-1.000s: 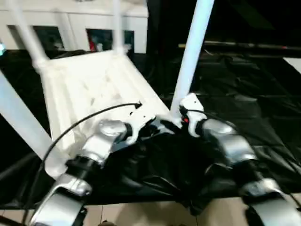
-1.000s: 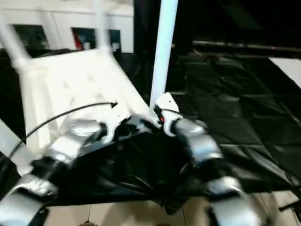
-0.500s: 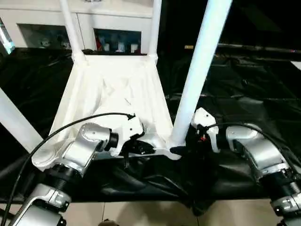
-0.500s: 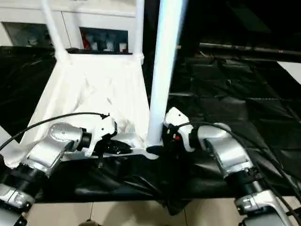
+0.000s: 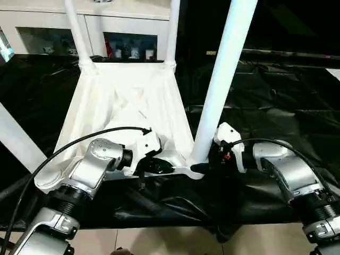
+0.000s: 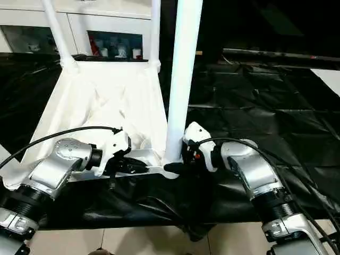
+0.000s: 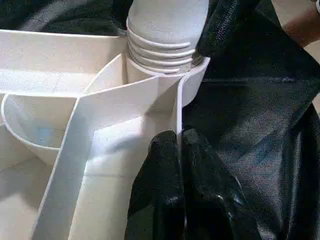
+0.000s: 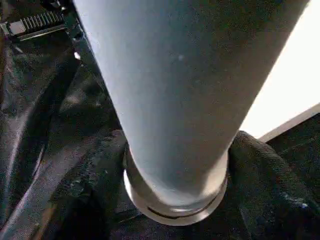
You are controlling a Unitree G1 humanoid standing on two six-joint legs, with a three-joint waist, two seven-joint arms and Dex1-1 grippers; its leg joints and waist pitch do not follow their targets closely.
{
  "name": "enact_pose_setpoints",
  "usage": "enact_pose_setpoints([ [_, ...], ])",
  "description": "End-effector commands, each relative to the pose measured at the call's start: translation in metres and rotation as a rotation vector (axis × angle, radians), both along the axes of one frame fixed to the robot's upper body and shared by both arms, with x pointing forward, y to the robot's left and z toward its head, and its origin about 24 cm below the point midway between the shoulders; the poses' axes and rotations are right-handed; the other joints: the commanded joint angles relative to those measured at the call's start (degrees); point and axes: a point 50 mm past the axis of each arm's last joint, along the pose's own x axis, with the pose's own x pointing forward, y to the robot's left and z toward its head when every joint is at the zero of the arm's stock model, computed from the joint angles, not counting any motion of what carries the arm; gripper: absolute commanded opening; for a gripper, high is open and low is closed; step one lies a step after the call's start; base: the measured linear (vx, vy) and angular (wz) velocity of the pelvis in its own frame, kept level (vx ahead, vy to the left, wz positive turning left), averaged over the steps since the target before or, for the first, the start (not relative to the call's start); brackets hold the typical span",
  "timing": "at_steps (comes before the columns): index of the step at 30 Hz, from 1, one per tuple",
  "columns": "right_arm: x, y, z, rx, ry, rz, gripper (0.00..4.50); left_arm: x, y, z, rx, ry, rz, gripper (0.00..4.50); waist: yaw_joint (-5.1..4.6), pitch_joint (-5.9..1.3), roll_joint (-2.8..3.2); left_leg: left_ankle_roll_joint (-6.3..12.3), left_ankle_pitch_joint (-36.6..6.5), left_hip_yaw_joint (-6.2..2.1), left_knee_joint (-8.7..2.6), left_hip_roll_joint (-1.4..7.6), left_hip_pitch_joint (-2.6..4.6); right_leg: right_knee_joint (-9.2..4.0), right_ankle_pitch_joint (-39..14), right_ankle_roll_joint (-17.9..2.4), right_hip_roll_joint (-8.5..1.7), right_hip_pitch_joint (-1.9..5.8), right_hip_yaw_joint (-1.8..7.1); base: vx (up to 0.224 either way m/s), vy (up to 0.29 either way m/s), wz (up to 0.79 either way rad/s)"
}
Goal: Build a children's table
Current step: Rotate leg to tighten
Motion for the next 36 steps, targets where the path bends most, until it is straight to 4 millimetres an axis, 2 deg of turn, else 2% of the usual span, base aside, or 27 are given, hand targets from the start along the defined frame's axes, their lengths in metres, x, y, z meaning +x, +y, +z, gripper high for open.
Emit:
enact_pose_setpoints([
  [1,0.000,0.007,-0.003,-0.001,0.008,0.000,2.77,0.001,-0.016,0.010,-0.100,-0.037,-0.028,0.00,0.00,-3.80,-0.89,1.22,-15.6,0.92,-3.59,-0.32,0.15,-4.28,-21.0,-8.2,-1.67,2.85,1.51,0.000,0.000,0.00],
  [3,0.003,0.007,-0.007,0.003,-0.002,-0.058,2.75,0.005,-0.016,0.009,-0.089,-0.049,0.028,0.00,-0.15,-3.65,-0.84,0.94,-16.2,0.89,-3.68,-0.37,0.11,-4.44,-22.1,-7.9,-1.57,2.67,1.41,0.000,0.000,0.00],
  [5,0.015,0.008,-0.018,0.026,-0.007,-0.258,2.75,0.016,-0.019,0.004,-0.060,-0.079,0.148,0.00,-0.29,-3.64,-0.77,0.01,-17.5,0.80,-3.64,-0.55,0.26,-4.89,-26.2,-6.7,-1.70,2.50,1.30,0.000,0.000,0.00],
  [8,0.026,0.010,-0.028,0.049,-0.001,-0.465,2.73,0.024,-0.026,0.002,-0.047,-0.097,0.238,0.00,-1.09,-3.75,-0.75,-1.43,-18.0,0.45,-3.72,-0.79,-0.11,-5.08,-29.2,-4.9,-1.81,2.68,1.00,0.000,0.000,0.00],
  [9,0.031,0.011,-0.031,0.053,0.008,-0.551,2.73,0.027,-0.031,0.001,-0.048,-0.102,0.276,0.00,-1.16,-3.75,-0.85,-1.31,-18.4,0.51,-3.65,-0.81,0.10,-5.26,-29.5,-4.7,-1.70,2.48,0.96,0.000,0.000,0.00],
  [10,0.031,0.011,-0.031,0.054,0.010,-0.565,2.73,0.027,-0.032,0.001,-0.048,-0.103,0.281,0.00,-1.37,-3.78,-0.82,-0.98,-18.8,0.58,-3.49,-0.82,0.43,-5.34,-29.3,-5.2,-1.67,2.09,1.07,0.000,0.000,0.00],
  [11,0.036,0.013,-0.034,0.055,0.021,-0.656,2.73,0.030,-0.038,0.001,-0.047,-0.105,0.321,0.00,-1.37,-3.78,-0.47,-0.90,-19.1,0.51,-3.53,-0.84,0.39,-5.34,-29.1,-5.3,-1.66,2.23,1.03,0.000,0.000,0.00],
  [12,0.038,0.015,-0.036,0.056,0.028,-0.713,2.72,0.032,-0.042,0.001,-0.046,-0.107,0.350,0.00,-1.61,-3.81,-0.62,-0.92,-18.7,0.54,-3.57,-0.86,0.11,-5.25,-28.3,-5.4,-1.58,2.34,1.05,0.000,0.000,0.00],
  [13,0.043,0.020,-0.040,0.055,0.047,-0.816,2.72,0.035,-0.053,0.000,-0.047,-0.108,0.397,0.00,-1.70,-3.83,-0.55,-1.03,-18.6,0.55,-3.58,-0.82,0.21,-5.20,-27.7,-5.7,-1.56,2.23,1.07,0.000,0.000,0.00],
  [15,0.045,0.029,-0.041,0.057,0.050,-0.852,2.72,0.035,-0.065,0.000,-0.050,-0.107,0.410,0.00,-1.90,-3.97,-0.15,-1.48,-18.8,0.52,-3.61,-0.78,0.23,-4.97,-25.2,-6.7,-1.45,2.20,1.15,0.000,0.000,0.00],
  [16,0.047,0.036,-0.041,0.059,0.052,-0.873,2.72,0.035,-0.073,0.000,-0.053,-0.108,0.416,0.00,-1.75,-4.10,-0.19,-1.54,-18.7,0.50,-3.58,-0.73,0.27,-4.76,-23.3,-7.1,-1.46,2.36,1.16,0.000,0.000,0.00],
  [18,0.049,0.053,-0.037,0.073,0.033,-0.837,2.72,0.032,-0.087,0.001,-0.066,-0.106,0.381,0.00,-1.66,-4.23,-0.13,-1.02,-18.4,0.64,-3.46,-0.77,0.35,-4.59,-19.9,-8.0,-1.31,2.40,1.33,0.000,0.000,0.00],
  [19,0.049,0.061,-0.034,0.078,0.008,-0.799,2.72,0.030,-0.092,0.001,-0.072,-0.108,0.355,0.00,-1.64,-4.25,-0.21,-0.57,-17.5,0.73,-3.47,-0.85,0.14,-4.38,-17.9,-8.6,-1.25,2.55,1.37,0.000,0.000,0.00],
  [21,0.049,0.065,-0.032,0.084,-0.010,-0.769,2.72,0.029,-0.094,0.002,-0.077,-0.108,0.337,0.00,-1.46,-4.22,-0.20,-0.07,-17.1,0.75,-3.55,-0.84,0.09,-4.38,-17.6,-8.7,-1.33,2.80,1.33,0.000,0.000,0.00],
  [22,0.049,0.067,-0.028,0.102,-0.031,-0.735,3.28,0.028,-0.093,0.002,-0.079,-0.106,0.328,0.00,-1.42,-4.19,-0.25,0.09,-16.8,0.77,-3.58,-0.84,0.04,-4.38,-17.6,-8.7,-1.33,2.86,1.34,0.000,0.000,0.00],
  [24,0.049,0.065,-0.027,0.104,-0.036,-0.726,3.42,0.029,-0.090,0.001,-0.076,-0.105,0.327,0.00,-1.35,-4.12,-0.27,0.14,-17.0,0.77,-3.66,-0.81,0.04,-4.49,-18.5,-8.4,-1.36,2.90,1.32,0.000,0.000,0.00],
  [27,0.050,0.056,-0.024,0.070,-0.092,-0.660,3.64,0.030,-0.080,0.000,-0.067,-0.099,0.322,0.00,-1.31,-4.08,-0.24,0.01,-17.5,0.75,-3.66,-0.77,0.09,-4.65,-19.5,-8.2,-1.39,2.85,1.32,0.000,0.000,0.00],
  [30,0.048,0.040,-0.016,0.065,-0.121,-0.542,3.90,0.030,-0.067,-0.001,-0.050,-0.078,0.301,0.00,-1.12,-4.00,-0.40,0.70,-17.7,0.79,-3.66,-0.72,0.05,-4.58,-18.8,-8.6,-1.33,2.95,1.33,0.000,0.000,0.00],
  [32,0.045,0.033,-0.013,0.050,-0.132,-0.478,4.19,0.029,-0.061,-0.002,-0.039,-0.066,0.276,0.00,-0.65,-4.00,-0.44,1.27,-17.2,0.84,-3.61,-0.64,0.02,-4.53,-18.4,-8.6,-1.46,3.06,1.41,0.000,0.000,0.00],
  [36,0.037,0.014,-0.004,0.022,-0.141,-0.327,4.19,0.023,-0.048,-0.002,-0.022,-0.031,0.174,0.00,-0.12,-3.96,-0.33,1.38,-17.7,0.84,-3.65,-0.45,0.30,-4.55,-18.5,-9.2,-1.50,2.94,1.45,0.000,0.000,0.00],
])
